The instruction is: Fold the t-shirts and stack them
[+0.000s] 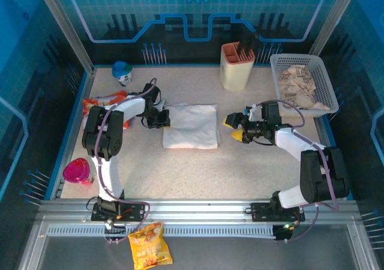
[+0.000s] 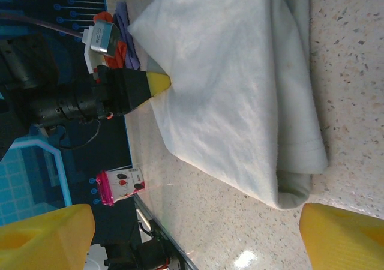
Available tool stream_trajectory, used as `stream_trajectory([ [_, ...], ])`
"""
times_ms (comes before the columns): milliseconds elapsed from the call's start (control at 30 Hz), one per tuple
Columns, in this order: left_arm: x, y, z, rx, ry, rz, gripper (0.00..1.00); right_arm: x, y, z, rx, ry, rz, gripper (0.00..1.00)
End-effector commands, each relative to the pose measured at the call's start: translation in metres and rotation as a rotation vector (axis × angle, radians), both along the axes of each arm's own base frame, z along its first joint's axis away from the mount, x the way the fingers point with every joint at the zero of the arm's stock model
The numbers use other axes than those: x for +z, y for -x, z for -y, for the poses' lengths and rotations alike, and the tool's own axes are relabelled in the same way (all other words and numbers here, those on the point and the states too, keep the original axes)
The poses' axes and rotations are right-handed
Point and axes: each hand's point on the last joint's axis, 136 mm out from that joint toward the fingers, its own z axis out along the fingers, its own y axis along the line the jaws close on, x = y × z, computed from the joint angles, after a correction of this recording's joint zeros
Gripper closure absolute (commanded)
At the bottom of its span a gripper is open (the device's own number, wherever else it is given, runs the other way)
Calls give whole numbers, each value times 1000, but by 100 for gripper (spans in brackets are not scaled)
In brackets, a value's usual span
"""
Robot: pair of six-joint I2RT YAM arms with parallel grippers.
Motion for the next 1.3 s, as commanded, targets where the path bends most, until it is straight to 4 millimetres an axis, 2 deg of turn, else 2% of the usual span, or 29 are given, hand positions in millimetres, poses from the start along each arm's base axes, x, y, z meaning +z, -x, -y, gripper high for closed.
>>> stream_trajectory([
  [0,28,-4,-22,31,-123,39,100,2,9,4,18,-16,2,11],
  [300,97,-3,-62,27,-331,145,100,6,9,4,38,-17,14,11],
  [533,138,2,-97,60,-385,162,100,4,9,2,48,-27,4,11],
  [700,169,4,-133,49,-559,185,100,-1,11,2,51,-31,-18,11],
  [800,186,3,-148,56,-592,202,100,-3,12,2,58,-23,-34,12],
  [1267,228,1,-205,107,-675,267,100,0,21,2,65,7,-65,12],
])
